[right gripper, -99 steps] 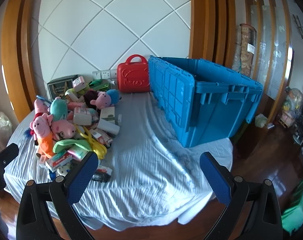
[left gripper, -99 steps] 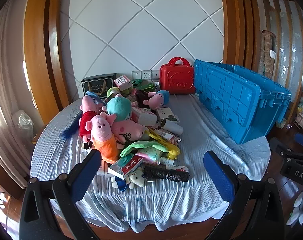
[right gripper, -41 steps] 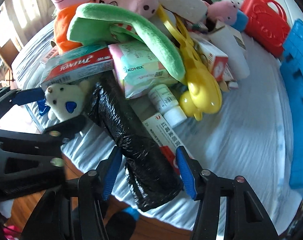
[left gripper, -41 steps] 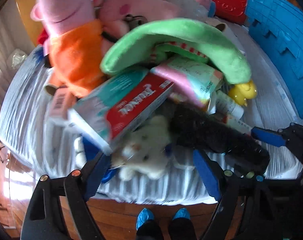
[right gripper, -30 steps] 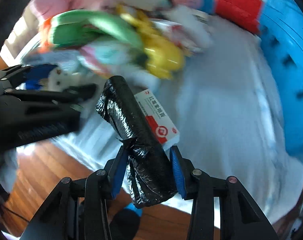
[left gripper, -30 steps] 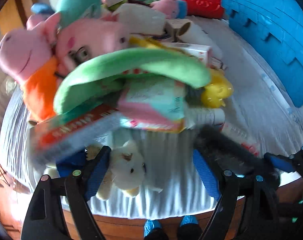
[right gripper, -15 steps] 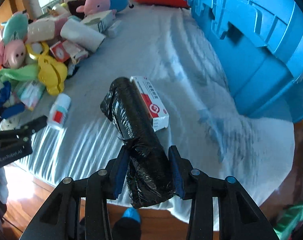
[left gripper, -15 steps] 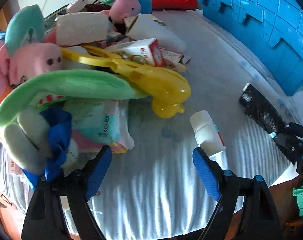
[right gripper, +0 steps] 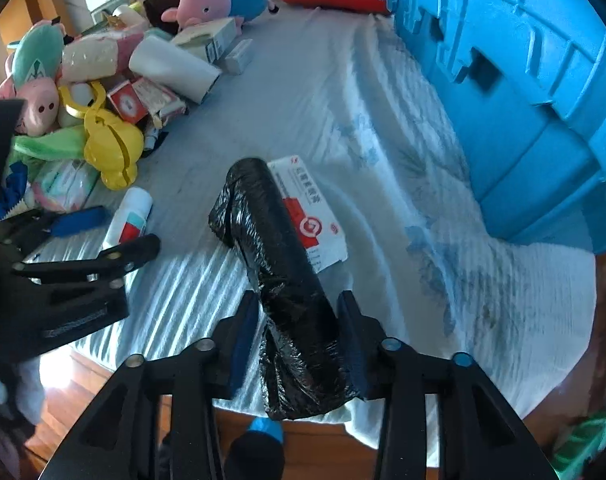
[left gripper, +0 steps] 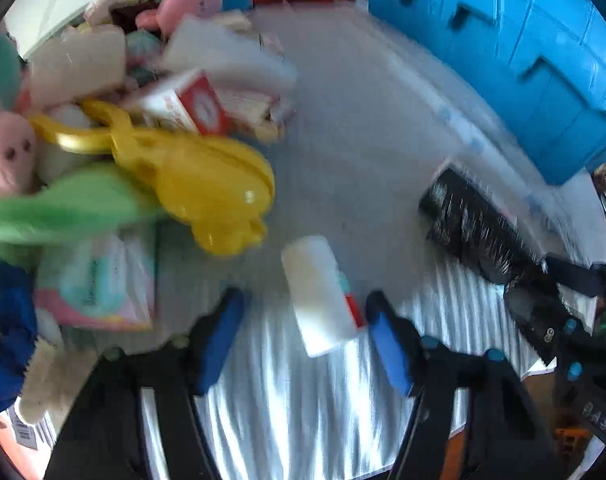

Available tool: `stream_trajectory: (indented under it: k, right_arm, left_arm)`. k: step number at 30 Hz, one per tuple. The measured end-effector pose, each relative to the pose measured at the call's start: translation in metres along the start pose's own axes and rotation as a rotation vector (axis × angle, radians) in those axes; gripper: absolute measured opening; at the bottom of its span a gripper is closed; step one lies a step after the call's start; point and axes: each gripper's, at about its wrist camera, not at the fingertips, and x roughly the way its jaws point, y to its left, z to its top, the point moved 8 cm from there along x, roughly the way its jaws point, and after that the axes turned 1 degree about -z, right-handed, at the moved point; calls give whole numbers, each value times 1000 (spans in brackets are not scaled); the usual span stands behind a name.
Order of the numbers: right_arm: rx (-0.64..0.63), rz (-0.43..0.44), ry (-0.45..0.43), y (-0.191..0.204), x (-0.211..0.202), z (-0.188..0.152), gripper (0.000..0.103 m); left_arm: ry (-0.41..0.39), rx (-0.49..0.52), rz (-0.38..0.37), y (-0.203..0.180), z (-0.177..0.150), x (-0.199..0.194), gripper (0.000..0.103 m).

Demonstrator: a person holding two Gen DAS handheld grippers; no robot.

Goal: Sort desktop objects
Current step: 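Grasp the black wrapped roll with the right tool while the left tool grasps the white pill bottle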

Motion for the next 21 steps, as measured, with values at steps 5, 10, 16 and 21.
stream_trajectory:
  k: [5, 10, 16, 21]
  right_arm:
    - [15, 38, 24, 6, 12, -3, 42]
    - [-5, 106, 27, 22, 11, 0, 42]
    - [-40, 117, 10, 26, 10, 4, 45]
    - [-35, 130, 11, 27, 6, 5, 47]
  left_arm:
    - [-9, -14, -13, 4, 7, -13, 55]
    - [11, -45, -33, 7, 8, -29, 64]
    - [14, -69, 40, 14, 2, -41, 99]
    - [14, -82, 37, 19, 6, -52, 95]
